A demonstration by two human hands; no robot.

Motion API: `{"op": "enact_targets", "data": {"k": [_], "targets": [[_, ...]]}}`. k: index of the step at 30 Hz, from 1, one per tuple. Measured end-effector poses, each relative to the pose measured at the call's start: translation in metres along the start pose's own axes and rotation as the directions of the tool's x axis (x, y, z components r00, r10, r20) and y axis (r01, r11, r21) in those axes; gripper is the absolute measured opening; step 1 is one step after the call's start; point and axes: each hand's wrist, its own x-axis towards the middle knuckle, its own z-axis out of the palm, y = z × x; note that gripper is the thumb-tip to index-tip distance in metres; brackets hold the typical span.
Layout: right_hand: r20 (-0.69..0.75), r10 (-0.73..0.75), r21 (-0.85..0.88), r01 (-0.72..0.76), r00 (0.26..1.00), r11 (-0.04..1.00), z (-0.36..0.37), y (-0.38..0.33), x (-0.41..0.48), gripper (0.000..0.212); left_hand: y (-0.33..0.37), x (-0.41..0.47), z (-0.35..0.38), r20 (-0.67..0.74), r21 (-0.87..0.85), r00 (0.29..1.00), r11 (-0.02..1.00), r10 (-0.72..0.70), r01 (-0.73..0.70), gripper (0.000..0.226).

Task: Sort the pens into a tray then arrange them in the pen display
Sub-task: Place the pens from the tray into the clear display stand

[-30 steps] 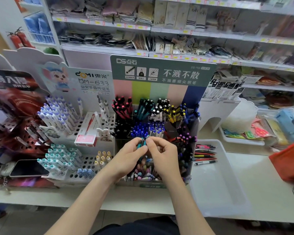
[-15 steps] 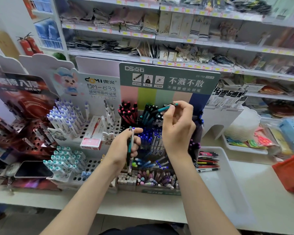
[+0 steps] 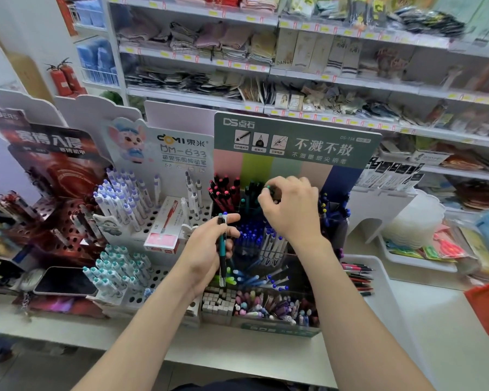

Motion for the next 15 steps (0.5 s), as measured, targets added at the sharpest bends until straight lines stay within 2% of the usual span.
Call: {"op": "enact_targets", "data": {"k": [3,5,7,10,13,15], "targets": [[-0.106,0.08,0.076,-0.072,0.991,0.995,-0.008,0.002,0.007,0.021,0.0,0.0,0.0,-0.004,-0.011,1.0,1.0,-0.006,0.006,0.034],[-0.012,0.011,0.026,-0.01,1.0,1.0,-0.009,0.002,0.009,0.022,0.0,0.001,0.001,-0.002,-0.02,1.0,1.0,-0.007,0.007,0.034],[0.148,-0.072,-0.125,0.091,0.986,0.988,-0.004,0.002,0.008,0.028,0.0,0.001,0.002,0.002,-0.023,1.0,1.0,-0.01,0.01,0.033],[0.227,-0.039,-0.303,0.108,0.973,0.947,0.002,0.004,0.004,0.035,-0.001,0.003,0.004,0.007,-0.041,1.0,0.999,-0.016,0.016,0.032],[0.127,-0.048,-0.326,0.087,0.991,0.941,0.003,-0.002,0.0,0.034,-0.002,0.004,0.004,0.001,-0.03,1.0,1.0,-0.002,0.002,0.028],[-0.025,-0.076,-0.128,0.072,0.997,0.989,0.0,-0.009,-0.007,0.03,-0.003,0.005,0.003,0.0,0.002,1.0,1.0,0.01,-0.01,0.027]]}}
